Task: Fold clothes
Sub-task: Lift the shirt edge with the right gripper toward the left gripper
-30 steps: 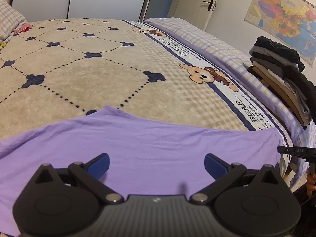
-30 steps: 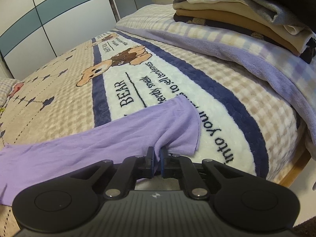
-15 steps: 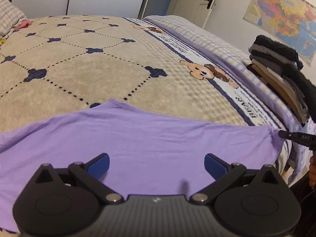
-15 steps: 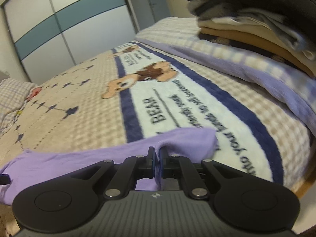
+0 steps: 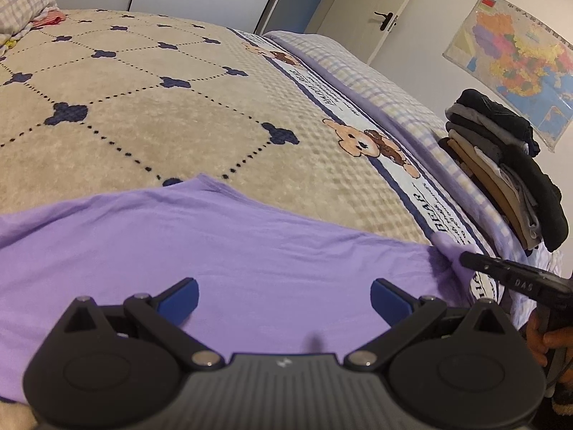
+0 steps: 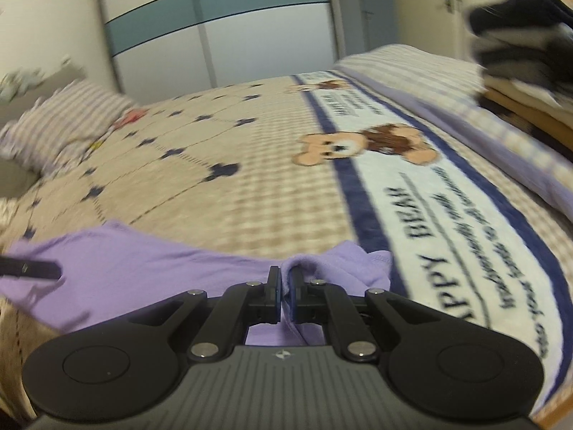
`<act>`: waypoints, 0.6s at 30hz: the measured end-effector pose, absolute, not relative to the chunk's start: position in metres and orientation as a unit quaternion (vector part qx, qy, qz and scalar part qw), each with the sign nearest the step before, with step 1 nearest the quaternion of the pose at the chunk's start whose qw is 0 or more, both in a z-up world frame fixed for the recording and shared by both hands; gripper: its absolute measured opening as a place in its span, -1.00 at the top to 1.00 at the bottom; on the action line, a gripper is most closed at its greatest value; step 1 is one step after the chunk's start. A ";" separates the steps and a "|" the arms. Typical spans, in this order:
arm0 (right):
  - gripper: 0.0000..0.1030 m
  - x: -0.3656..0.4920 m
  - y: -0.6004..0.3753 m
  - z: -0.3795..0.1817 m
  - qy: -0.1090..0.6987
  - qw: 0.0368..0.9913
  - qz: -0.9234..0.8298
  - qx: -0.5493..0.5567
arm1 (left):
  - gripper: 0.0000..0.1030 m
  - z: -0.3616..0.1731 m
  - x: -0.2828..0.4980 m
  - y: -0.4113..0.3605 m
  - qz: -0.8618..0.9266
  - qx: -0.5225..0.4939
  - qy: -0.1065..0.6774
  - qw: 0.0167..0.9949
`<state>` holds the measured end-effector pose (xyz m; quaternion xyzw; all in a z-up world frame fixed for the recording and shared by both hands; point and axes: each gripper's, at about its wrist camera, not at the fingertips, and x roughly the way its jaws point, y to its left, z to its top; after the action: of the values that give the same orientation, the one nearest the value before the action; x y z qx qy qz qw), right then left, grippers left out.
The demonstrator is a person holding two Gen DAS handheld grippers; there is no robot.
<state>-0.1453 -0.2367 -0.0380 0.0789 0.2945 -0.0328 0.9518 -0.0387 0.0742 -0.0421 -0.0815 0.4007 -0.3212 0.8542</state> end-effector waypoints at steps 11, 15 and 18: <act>0.90 -0.133 -0.164 -0.047 0.308 0.948 0.047 -0.058 | -0.99 -0.042 -0.041 0.083 -0.322 -0.088 0.398 0.854; 0.90 -0.131 -0.140 -0.056 0.311 0.939 0.065 -0.129 | -0.99 -0.041 -0.041 0.086 -0.322 -0.096 0.397 0.854; 0.90 -0.133 -0.122 -0.063 0.307 0.927 0.072 -0.204 | -0.99 -0.041 -0.041 0.087 -0.322 -0.100 0.396 0.854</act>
<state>-0.1333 -0.1223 -0.0634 -0.2035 0.3066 0.0723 0.9270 -0.0414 0.0871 -0.0408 -0.1005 0.3960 -0.3223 0.8539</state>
